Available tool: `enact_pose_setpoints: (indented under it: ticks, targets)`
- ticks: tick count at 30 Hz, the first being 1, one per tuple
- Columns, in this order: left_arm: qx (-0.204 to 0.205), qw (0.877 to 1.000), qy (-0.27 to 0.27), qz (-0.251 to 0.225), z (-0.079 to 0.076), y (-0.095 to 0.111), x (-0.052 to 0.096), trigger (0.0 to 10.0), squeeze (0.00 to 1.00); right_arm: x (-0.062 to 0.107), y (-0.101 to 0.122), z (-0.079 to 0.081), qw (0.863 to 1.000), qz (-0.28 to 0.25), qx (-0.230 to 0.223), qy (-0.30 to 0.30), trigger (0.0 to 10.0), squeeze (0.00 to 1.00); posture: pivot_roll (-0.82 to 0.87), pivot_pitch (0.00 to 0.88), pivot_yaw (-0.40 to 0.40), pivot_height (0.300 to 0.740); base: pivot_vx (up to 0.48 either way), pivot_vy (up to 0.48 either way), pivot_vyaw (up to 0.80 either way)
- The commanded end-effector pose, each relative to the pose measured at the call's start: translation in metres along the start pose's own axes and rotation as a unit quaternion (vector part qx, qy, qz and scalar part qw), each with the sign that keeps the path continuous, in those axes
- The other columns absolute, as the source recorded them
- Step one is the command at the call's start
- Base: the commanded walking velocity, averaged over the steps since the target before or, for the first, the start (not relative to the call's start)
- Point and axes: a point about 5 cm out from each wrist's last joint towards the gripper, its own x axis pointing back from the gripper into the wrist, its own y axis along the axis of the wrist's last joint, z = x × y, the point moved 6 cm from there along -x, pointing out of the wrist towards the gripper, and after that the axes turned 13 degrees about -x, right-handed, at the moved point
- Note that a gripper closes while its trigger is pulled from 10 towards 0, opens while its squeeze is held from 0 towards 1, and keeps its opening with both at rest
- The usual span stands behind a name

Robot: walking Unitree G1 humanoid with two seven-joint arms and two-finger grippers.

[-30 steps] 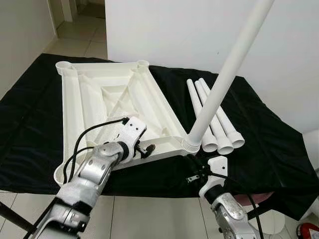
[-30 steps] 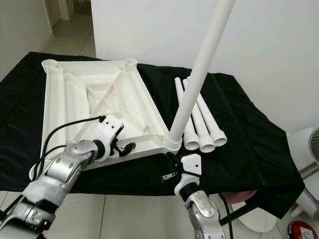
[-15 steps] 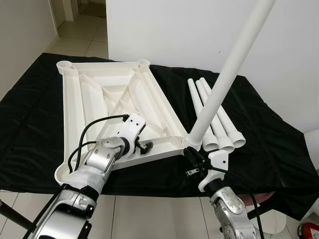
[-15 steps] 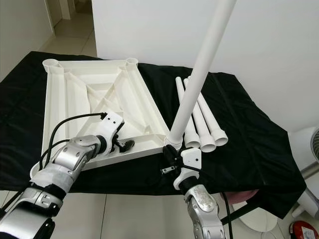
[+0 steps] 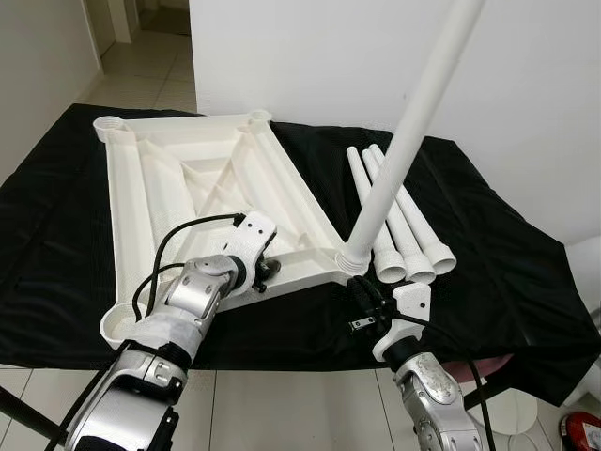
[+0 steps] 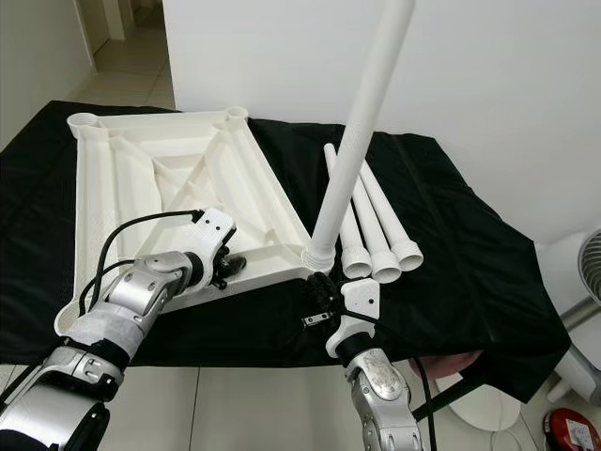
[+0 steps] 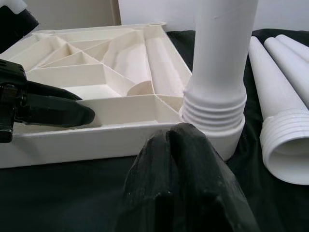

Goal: Building children table

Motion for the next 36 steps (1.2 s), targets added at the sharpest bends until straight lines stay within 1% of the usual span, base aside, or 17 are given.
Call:
enact_pose_setpoints:
  ticks: [1,12,15,16,17,18,20,21,23,24,25,26,27,31,32,35,36]
  targets:
    - [0.004,0.994,0.109,0.031,0.032,-0.009,0.006,0.0,0.00,0.000,0.002,-0.006,1.000,-0.001,0.002,-0.010,10.0,0.00,-0.04,0.000,-0.086,0.740,0.000,0.000,0.00]
    - [0.010,0.991,0.127,0.032,0.039,-0.008,0.007,0.0,0.00,-0.001,0.002,-0.006,1.000,-0.001,0.001,-0.011,10.0,0.00,-0.03,0.000,-0.088,0.740,0.000,0.000,0.00]
    - [0.012,0.990,0.139,0.023,0.040,-0.001,0.005,0.0,0.00,-0.002,0.002,-0.006,1.000,0.000,0.002,-0.010,10.0,0.00,-0.03,0.000,-0.091,0.740,0.000,0.000,0.00]
    - [0.010,0.990,0.140,0.018,0.038,0.003,0.002,0.0,0.00,-0.002,0.002,-0.006,1.000,0.000,0.003,-0.010,10.0,0.00,-0.03,0.000,-0.092,0.740,0.000,0.000,0.00]
    - [0.010,0.990,0.140,0.018,0.038,0.003,0.002,0.0,0.00,-0.002,0.002,-0.006,1.000,0.000,0.003,-0.010,10.0,0.00,-0.03,0.000,-0.092,0.740,0.000,0.000,0.00]
    - [0.006,0.990,0.140,0.016,0.037,0.006,0.000,9.6,0.00,-0.003,0.002,-0.005,1.000,-0.001,0.003,-0.009,10.0,0.00,-0.03,0.000,-0.092,0.740,0.000,0.000,0.00]
    - [-0.001,0.990,0.139,0.013,0.035,0.009,-0.002,9.6,0.00,-0.003,0.003,-0.005,1.000,-0.001,0.004,-0.009,10.0,0.00,-0.04,0.000,-0.090,0.740,0.000,0.000,0.00]
    - [-0.007,0.991,0.132,0.002,0.031,0.015,-0.004,10.0,0.00,-0.004,0.003,-0.005,1.000,-0.001,0.004,-0.009,10.0,0.00,-0.04,0.000,-0.090,0.740,0.000,0.000,0.00]
    - [-0.007,0.991,0.132,0.002,0.031,0.015,-0.004,10.0,0.00,-0.004,0.003,-0.005,1.000,-0.001,0.004,-0.009,10.0,0.00,-0.04,0.000,-0.090,0.740,0.000,0.000,0.00]
    - [-0.013,0.993,0.119,-0.021,0.025,0.025,-0.005,10.0,0.08,-0.004,0.003,-0.005,1.000,-0.002,0.004,-0.009,10.0,0.00,-0.04,0.000,-0.090,0.740,0.000,0.000,0.00]
    - [-0.017,0.994,0.096,-0.046,0.015,0.035,-0.006,10.0,1.00,-0.004,0.003,-0.005,1.000,-0.002,0.004,-0.009,10.0,0.00,-0.04,0.000,-0.086,0.740,0.000,0.000,0.00]
    - [-0.019,0.995,0.081,-0.063,0.009,0.042,-0.006,10.0,1.00,-0.004,0.003,-0.005,1.000,-0.003,0.004,-0.009,10.0,0.00,-0.04,0.000,-0.086,0.740,0.000,0.000,0.00]
    - [-0.013,0.994,0.075,-0.075,0.006,0.047,-0.005,10.0,1.00,-0.004,0.003,-0.005,1.000,-0.003,0.004,-0.010,10.0,0.00,-0.04,0.000,-0.084,0.740,0.000,0.000,0.00]
    - [-0.014,0.993,0.069,-0.092,0.004,0.055,-0.003,10.0,1.00,-0.004,0.003,-0.005,1.000,-0.003,0.004,-0.010,10.0,0.00,-0.04,0.000,-0.084,0.740,0.000,0.000,0.00]
    - [-0.013,0.992,0.063,-0.108,0.003,0.061,-0.001,10.0,0.00,-0.005,0.003,-0.005,1.000,-0.004,0.003,-0.010,10.0,0.00,-0.03,0.000,-0.084,0.740,0.000,0.000,0.00]
    - [-0.013,0.991,0.057,-0.120,0.002,0.066,0.002,10.0,0.00,-0.005,0.003,-0.004,1.000,-0.004,0.003,-0.010,10.0,0.00,-0.03,0.000,-0.084,0.740,0.000,0.000,0.00]
    - [-0.014,0.989,0.054,-0.136,0.002,0.072,0.005,10.0,0.00,-0.005,0.002,-0.004,1.000,-0.004,0.003,-0.009,10.0,0.00,-0.03,0.000,-0.083,0.740,0.000,0.000,0.00]
